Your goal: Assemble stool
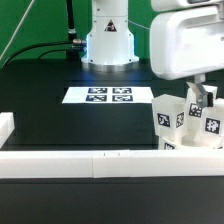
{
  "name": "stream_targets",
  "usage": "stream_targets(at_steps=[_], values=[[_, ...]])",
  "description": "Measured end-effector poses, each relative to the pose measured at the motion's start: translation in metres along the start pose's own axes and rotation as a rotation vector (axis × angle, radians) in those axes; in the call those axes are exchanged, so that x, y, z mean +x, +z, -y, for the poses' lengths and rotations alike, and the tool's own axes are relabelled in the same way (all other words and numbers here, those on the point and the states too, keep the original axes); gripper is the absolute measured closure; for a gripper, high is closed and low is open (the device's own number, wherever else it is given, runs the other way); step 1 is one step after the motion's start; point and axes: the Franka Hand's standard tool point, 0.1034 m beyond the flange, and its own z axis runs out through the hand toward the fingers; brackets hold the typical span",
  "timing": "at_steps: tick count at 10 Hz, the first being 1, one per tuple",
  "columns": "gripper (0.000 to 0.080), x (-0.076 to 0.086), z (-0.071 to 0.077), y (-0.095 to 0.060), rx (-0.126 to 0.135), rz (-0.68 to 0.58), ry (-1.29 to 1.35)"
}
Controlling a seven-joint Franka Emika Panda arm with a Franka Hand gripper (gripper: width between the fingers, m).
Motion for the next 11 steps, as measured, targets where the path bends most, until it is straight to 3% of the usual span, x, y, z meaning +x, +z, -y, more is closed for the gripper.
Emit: stream_targets(at_steps=[3,4,6,9,10,11], values=[[0.0151,-0.003,-0.008,0.001,-0.030,0.021,-0.168],[0.0151,-0.010,-0.001,0.008,-0.038,0.081,-0.196],[0.0151,-0.015,0.003,0.024,-0.043,0.100,-0.158],[0.0164,-0.015,0.001,0.023,-0.046,0.098,-0.117],[0.0354,-0.015,0.001,0.023,-0.048,0.097,-0.072],[0.0354,-0.016,-0.002,0.023,-0.059,0.097,0.027]])
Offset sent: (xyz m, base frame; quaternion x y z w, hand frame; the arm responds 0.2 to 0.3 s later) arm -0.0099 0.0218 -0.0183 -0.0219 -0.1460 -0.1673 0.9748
